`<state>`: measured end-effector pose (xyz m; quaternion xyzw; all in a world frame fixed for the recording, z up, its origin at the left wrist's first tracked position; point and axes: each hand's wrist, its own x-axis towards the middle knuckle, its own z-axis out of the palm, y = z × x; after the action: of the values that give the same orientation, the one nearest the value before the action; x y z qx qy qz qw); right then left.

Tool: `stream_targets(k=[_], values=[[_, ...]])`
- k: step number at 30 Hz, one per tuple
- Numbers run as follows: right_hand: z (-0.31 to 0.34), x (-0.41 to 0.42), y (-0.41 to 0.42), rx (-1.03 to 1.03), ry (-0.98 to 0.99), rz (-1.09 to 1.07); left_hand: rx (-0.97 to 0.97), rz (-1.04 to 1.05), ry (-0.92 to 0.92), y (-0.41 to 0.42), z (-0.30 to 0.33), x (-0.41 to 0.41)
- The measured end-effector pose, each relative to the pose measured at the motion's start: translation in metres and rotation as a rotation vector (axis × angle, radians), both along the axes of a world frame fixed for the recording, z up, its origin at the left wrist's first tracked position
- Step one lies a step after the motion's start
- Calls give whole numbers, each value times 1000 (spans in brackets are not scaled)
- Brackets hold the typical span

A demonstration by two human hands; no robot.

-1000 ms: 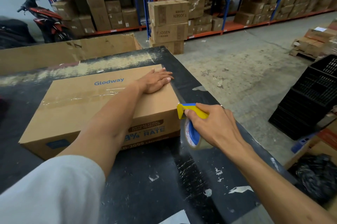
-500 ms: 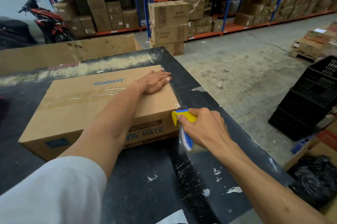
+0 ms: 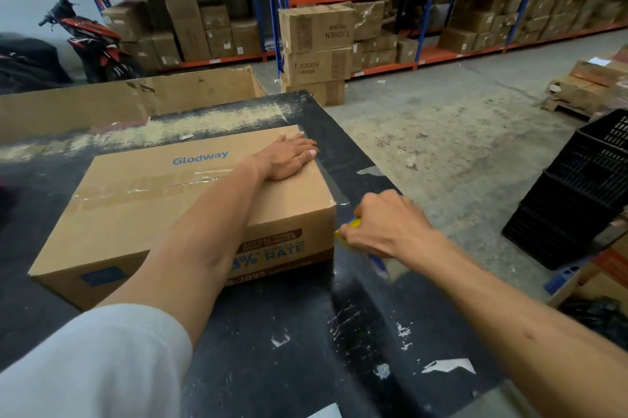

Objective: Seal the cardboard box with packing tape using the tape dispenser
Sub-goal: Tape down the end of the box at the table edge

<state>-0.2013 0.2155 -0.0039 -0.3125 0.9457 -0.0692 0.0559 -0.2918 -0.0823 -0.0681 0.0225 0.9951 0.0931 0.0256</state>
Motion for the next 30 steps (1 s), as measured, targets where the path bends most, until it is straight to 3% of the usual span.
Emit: stream_targets(k=[3,8,13,16,20,26,30], values=[[8,-25,19,-76,-23,-70,-52,-11,6,7,4,-4],[8,-40,34,-205,-119,-163,-32,-209,172,25,6,6],[15,-42,31,-257,-164,-174,-158,-213,251,32,18,2],[21,-44,33,-311,-157,-188,-229,-221,189,41,20,4],[35,-60,44,-432,-154,-267,-66,-285,35,69,9,41],[58,-77,42,-559,-161,-314,-120,-527,136,92,0,73],[65,-77,28,-576,-164,-305,-211,-569,197,83,8,61]])
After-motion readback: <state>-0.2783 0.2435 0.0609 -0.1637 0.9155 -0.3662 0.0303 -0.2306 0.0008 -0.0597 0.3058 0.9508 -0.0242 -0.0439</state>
